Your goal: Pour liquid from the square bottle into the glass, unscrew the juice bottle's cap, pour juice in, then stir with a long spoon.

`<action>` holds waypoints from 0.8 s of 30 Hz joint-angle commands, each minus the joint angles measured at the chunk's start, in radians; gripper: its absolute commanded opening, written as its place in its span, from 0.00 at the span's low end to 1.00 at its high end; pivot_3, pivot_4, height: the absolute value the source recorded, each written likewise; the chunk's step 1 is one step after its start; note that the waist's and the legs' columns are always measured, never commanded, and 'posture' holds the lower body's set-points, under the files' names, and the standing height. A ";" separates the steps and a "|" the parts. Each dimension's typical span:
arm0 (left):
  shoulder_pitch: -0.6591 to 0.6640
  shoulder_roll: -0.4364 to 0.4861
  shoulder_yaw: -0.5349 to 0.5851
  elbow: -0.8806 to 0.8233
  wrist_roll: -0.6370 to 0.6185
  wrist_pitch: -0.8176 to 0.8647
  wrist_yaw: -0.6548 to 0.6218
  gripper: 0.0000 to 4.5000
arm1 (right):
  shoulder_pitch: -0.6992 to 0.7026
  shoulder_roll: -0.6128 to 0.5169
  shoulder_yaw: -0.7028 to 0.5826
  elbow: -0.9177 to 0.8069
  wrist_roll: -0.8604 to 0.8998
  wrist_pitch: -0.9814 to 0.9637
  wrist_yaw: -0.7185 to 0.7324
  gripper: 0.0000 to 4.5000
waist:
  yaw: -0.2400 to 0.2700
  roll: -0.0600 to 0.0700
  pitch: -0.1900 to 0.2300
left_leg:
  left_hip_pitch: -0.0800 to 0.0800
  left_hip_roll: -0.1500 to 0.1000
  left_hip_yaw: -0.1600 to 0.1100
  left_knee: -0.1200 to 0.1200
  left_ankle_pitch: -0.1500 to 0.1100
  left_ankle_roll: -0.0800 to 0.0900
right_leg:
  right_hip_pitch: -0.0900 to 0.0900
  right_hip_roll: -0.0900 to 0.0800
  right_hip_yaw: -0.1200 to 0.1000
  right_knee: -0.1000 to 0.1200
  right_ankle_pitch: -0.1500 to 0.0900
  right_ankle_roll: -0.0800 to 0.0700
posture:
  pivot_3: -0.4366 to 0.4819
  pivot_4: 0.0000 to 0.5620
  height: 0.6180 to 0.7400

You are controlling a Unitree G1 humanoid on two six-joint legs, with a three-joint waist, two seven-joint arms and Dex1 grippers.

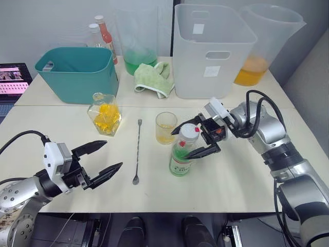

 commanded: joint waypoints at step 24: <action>-0.418 0.035 -0.268 0.228 -0.031 0.046 -0.209 1.00 | 0.368 -0.066 -0.356 -0.809 0.113 0.554 -0.759 0.28 | 0.017 0.000 0.000 | 0.000 0.000 0.000 0.000 0.000 0.000 | -0.001 0.001 0.000 0.001 0.000 0.000 | 0.48 0.27 1.00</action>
